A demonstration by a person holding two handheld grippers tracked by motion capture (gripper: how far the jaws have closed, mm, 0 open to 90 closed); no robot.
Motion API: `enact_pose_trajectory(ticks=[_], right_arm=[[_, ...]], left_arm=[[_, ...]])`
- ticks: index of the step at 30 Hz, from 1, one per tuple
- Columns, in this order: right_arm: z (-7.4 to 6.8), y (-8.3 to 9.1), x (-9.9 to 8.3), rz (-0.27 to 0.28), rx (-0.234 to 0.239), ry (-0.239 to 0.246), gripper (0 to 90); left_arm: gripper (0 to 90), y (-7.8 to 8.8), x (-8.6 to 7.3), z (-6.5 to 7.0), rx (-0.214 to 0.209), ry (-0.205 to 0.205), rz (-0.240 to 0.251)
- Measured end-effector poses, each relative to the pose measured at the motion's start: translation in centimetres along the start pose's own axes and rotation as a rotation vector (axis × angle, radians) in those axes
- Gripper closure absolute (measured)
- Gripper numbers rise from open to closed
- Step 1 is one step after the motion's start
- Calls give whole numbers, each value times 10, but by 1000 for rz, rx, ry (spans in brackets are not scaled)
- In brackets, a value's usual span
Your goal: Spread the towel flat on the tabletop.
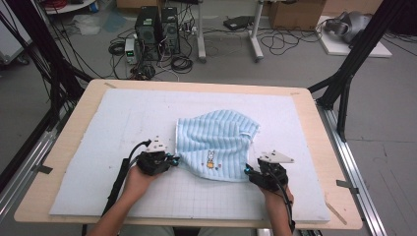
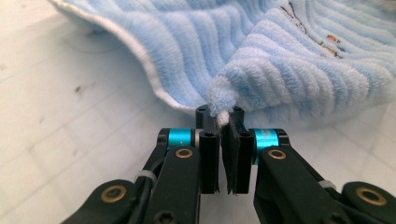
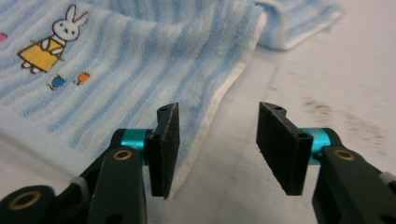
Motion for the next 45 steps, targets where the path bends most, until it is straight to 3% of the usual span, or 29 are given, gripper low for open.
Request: enact_pose_trajectory(ticks=[4, 5, 6, 7, 9, 11, 21, 22, 23, 25, 27, 30, 32, 34, 35, 36, 42, 45], right_arm=[[-12, -12, -3, -41, 26, 18, 536], [-13, -13, -3, -27, 30, 9, 562], [-15, -14, -3, -25, 58, -13, 657], [-15, -14, -3, -25, 58, -13, 657], [-16, -12, -4, -32, 98, -18, 805], [-18, -10, -5, -43, 99, -1, 893], [-31, 9, -20, -50, 103, 22, 893], [-32, 10, -22, -53, 100, 23, 882], [-34, 12, -23, -51, 92, 20, 809], [-38, 17, -25, -24, 72, 0, 563], [-42, 17, -20, 31, 73, -27, 464], [-46, 12, -10, 45, 70, -47, 409], [-47, 6, -9, -6, 58, -52, 549], [-49, -1, -14, -60, 39, -7, 676], [-49, 0, -14, -53, 35, -2, 742], [-49, 1, -15, -50, 53, -5, 871], [-56, 15, -24, -59, 79, 32, 897], [-54, 23, -27, -30, 79, 22, 890]], left_arm=[[851, 12, -9, -10, 20, 26, 2], [851, 15, -10, -12, 17, 41, 5], [851, 16, -11, -13, 13, 48, 8], [851, 17, -12, -13, 10, 51, 9], [851, 17, -13, -11, 7, 58, 8], [851, 19, -14, -8, 1, 79, 21], [852, 35, -29, 7, -26, 111, 45], [852, 37, -30, 9, -29, 112, 48], [852, 39, -31, 11, -25, 114, 57], [852, 43, -32, 13, -18, 114, 60], [852, 45, -31, 12, -17, 127, 66], [852, 46, -29, 11, -13, 148, 73], [852, 45, -29, 12, -8, 151, 70], [852, 45, -30, 13, -6, 152, 67], [852, 45, -30, 13, -7, 155, 71], [852, 46, -30, 14, -10, 155, 79], [852, 51, -33, 26, -36, 140, 95], [851, 51, -35, 29, -32, 136, 102]])
Point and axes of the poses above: each handheld gripper's, and its own axes: y roughly backward along the jaws, x roughly out of its top, z roughly to its right, the point moved 6 cm from there along -y, roughly forward along the jaws, and after that the axes turned 3 degrees about -y, right-handed, at the moved point
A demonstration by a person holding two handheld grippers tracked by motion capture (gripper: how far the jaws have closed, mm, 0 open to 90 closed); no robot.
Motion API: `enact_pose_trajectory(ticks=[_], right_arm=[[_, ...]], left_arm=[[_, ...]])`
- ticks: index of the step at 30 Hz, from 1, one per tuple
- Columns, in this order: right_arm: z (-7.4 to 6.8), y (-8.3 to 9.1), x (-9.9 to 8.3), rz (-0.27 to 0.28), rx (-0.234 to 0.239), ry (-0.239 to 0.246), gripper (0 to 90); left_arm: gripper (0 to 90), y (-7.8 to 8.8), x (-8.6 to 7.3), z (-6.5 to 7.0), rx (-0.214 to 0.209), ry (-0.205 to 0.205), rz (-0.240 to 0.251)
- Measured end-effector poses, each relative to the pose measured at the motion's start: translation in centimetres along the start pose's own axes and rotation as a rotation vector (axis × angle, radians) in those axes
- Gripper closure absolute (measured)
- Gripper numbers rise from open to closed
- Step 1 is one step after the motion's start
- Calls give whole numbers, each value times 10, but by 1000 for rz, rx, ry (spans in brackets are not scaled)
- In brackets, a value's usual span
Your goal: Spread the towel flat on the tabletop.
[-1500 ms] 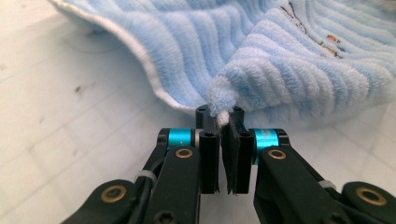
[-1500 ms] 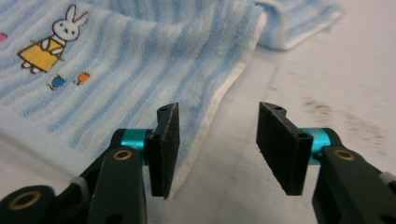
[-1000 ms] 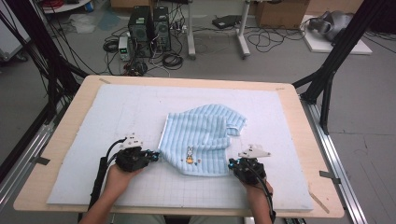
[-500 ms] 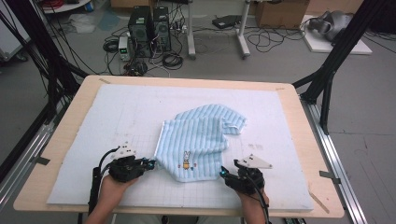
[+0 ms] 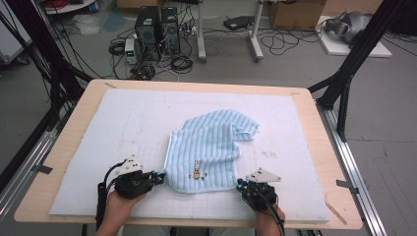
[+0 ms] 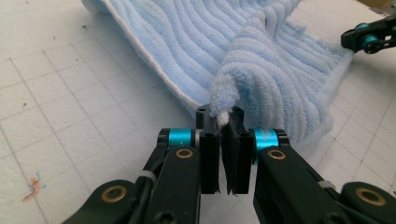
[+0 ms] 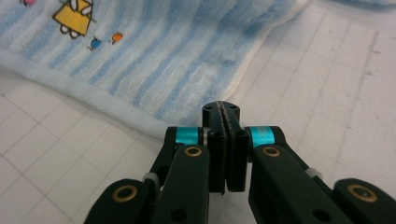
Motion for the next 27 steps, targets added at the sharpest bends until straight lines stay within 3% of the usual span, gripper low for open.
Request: enact_pose_trajectory(ticks=[1, 2, 3, 5, 7, 8, 10, 11, 13, 14, 22, 27], right_arm=[[1, 2, 2, 17, 5, -10, 797], [3, 2, 5, 38, 8, -28, 646], [5, 2, 9, 56, 7, -68, 524], [7, -5, 16, 58, 5, -111, 407], [5, -14, 20, 34, -14, -94, 363], [2, -21, 22, 14, -30, -68, 386], [-4, -31, 20, -42, -57, -10, 546], [-6, -30, 20, -31, -40, -13, 717], [-12, -29, 19, -32, -32, 27, 847], [-14, -28, 18, -34, -40, 41, 854], [-18, -1, 0, 1, 2, 9, 860], [-15, 25, -14, 28, -24, -14, 859]], left_arm=[[852, 0, 0, 0, -1, 3, 1], [852, 0, 0, 0, -2, 0, -1], [852, 0, 1, 0, -2, -1, 1], [852, 0, 1, 0, -3, 5, 5], [851, 1, 0, 0, -3, 7, 2], [851, 1, 0, 0, -3, 5, -2], [851, 3, -1, -1, -4, 12, 3], [851, 4, -1, -2, -6, 15, 7], [851, 4, -1, -2, -9, 15, 3], [851, 4, -2, -1, -12, 12, 3], [850, 5, -6, 9, -51, 2, 11], [846, 3, -11, 24, -103, -23, -3]])
Point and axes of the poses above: each handheld gripper's, and its own axes: y roughly backward along the jaws, x roughly out of its top, z roughly to its right, the point moved 6 cm from there along -y, roughly forward along the jaws, and after that the axes turned 3 degrees about -y, right-handed, at the moved point
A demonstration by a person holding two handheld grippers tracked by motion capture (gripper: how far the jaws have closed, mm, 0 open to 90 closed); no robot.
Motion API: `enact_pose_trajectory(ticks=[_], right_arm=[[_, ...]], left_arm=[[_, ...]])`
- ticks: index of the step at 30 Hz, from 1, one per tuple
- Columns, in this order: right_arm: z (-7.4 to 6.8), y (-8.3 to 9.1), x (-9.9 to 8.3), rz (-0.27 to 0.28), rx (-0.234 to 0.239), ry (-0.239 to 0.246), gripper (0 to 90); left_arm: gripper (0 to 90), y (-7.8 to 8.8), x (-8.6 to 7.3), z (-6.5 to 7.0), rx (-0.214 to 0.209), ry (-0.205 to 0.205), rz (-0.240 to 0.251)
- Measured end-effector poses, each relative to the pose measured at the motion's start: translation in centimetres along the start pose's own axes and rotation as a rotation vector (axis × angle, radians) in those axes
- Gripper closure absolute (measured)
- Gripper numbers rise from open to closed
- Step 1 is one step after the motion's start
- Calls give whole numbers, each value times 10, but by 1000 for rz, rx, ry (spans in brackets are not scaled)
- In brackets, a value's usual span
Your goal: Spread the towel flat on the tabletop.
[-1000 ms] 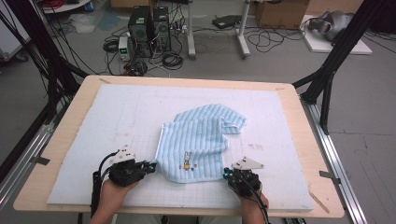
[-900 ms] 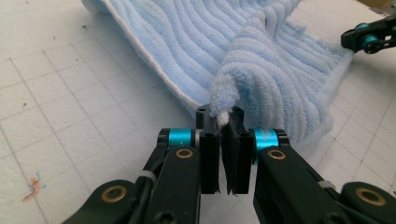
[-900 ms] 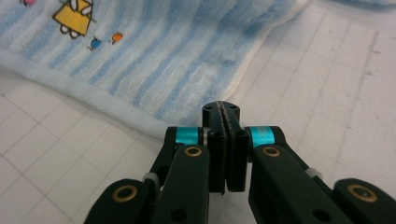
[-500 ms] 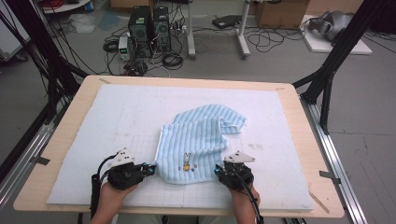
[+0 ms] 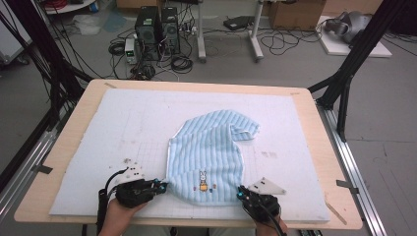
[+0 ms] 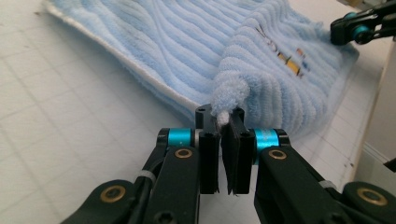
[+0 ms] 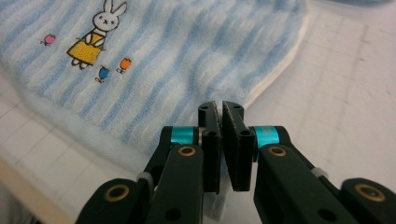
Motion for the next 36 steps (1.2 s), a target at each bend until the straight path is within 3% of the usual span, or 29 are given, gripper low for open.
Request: enact_pose_trajectory(ticks=[4, 8, 9, 11, 13, 16, 18, 22, 27, 29, 31, 32, 34, 36], right_arm=[[2, 18, -11, 4, -24, -25, 859], [0, 33, -21, -2, -51, -19, 858], [-1, 36, -25, -9, -67, -4, 857], [-1, 39, -28, -10, -76, -5, 847], [1, 40, -25, 15, -70, -22, 781], [7, 38, -11, 92, -63, -81, 495], [13, 35, -1, 132, -72, -114, 381], [28, 23, 16, 146, -93, -99, 374], [40, 6, 29, 129, -91, -55, 374], [42, -3, 35, 116, -79, -39, 377], [43, -16, 41, 87, -58, -28, 356], [43, -22, 44, 72, -45, -29, 327], [41, -35, 48, 49, -13, -42, 280], [39, -45, 50, 31, 1, -23, 215]], left_arm=[[846, 1, -2, 11, -48, -21, -9], [831, 2, -4, 21, -123, -15, -8], [790, 3, -4, 21, -124, -15, 3], [658, 6, 0, 18, -78, -10, 29], [601, 8, 5, 10, -36, 16, 57], [521, 9, 16, -6, 33, 47, 82], [496, 10, 25, -16, 73, 59, 101], [462, 9, 40, -33, 127, 70, 114], [433, 0, 47, -48, 161, 92, 104], [434, -7, 47, -54, 197, 95, 69], [434, -19, 46, -56, 177, 100, 18], [427, -25, 47, -56, 175, 96, 8], [381, -34, 47, -57, 212, 60, 0], [376, -42, 45, -60, 236, 71, -16]])
Point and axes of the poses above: each handheld gripper's, and its own axes: y roughly backward along the jaws, x roughly out of its top, z roughly to its right, the point moved 6 cm from there along -y, roughly forward along the jaws, and after that the axes turned 3 degrees about -y, right-handed, at the moved point
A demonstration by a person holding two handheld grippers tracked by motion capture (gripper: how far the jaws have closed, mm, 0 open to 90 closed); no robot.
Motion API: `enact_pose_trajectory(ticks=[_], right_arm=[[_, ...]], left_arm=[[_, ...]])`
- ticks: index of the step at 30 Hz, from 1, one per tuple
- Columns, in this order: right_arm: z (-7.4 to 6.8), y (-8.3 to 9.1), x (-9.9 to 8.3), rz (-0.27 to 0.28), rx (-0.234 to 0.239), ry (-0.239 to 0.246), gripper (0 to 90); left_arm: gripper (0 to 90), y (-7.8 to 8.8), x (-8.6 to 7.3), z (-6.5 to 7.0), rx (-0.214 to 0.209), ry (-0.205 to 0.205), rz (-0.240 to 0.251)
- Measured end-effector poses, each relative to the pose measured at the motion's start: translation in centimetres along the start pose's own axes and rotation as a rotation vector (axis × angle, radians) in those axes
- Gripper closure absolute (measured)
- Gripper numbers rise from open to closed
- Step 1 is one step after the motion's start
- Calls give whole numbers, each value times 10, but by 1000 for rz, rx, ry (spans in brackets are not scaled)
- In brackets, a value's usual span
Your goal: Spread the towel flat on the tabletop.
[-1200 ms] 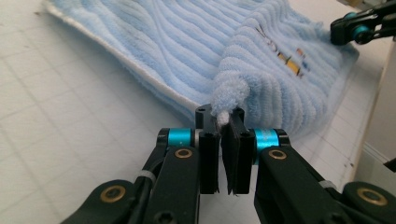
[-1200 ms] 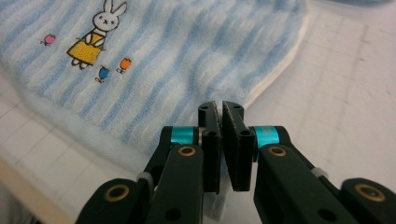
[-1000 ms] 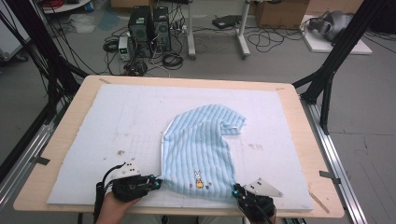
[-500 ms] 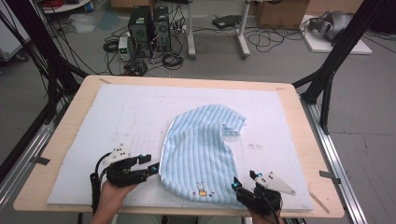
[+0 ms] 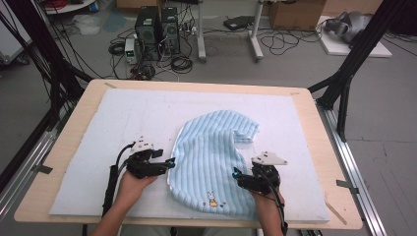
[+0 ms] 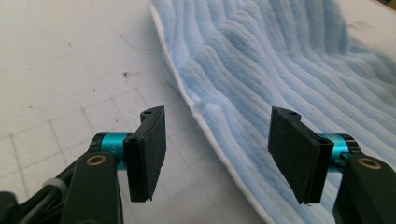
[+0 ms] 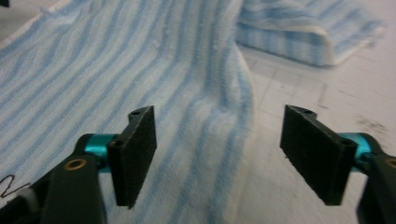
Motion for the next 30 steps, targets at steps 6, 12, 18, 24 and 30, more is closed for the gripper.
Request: enact_pose_trajectory(ticks=[6, 12, 18, 24, 30], right_arm=[[0, -20, -4, -69, 8, 63, 112], [4, -28, -3, -98, 20, 56, 206], [11, -29, -2, -88, 57, 22, 437], [19, -29, 3, -112, 68, 5, 821], [20, -33, 14, -79, 39, 23, 839]], left_arm=[[420, -9, -8, -9, 28, -29, -59], [566, -10, -9, -5, 74, -136, -73], [880, -13, -8, 0, 25, -145, -71], [887, -15, 10, -11, 37, -100, -47], [888, -22, 29, -27, 49, -44, 3]])
Point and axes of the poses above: each handheld gripper's, and its own axes: y roughly backward along the jaws, x roughly out of its top, z roughly to its right, the point moved 6 cm from there along -y, roughly forward along the jaws, and after that the axes turned 3 degrees about -y, right-handed, at the moved point
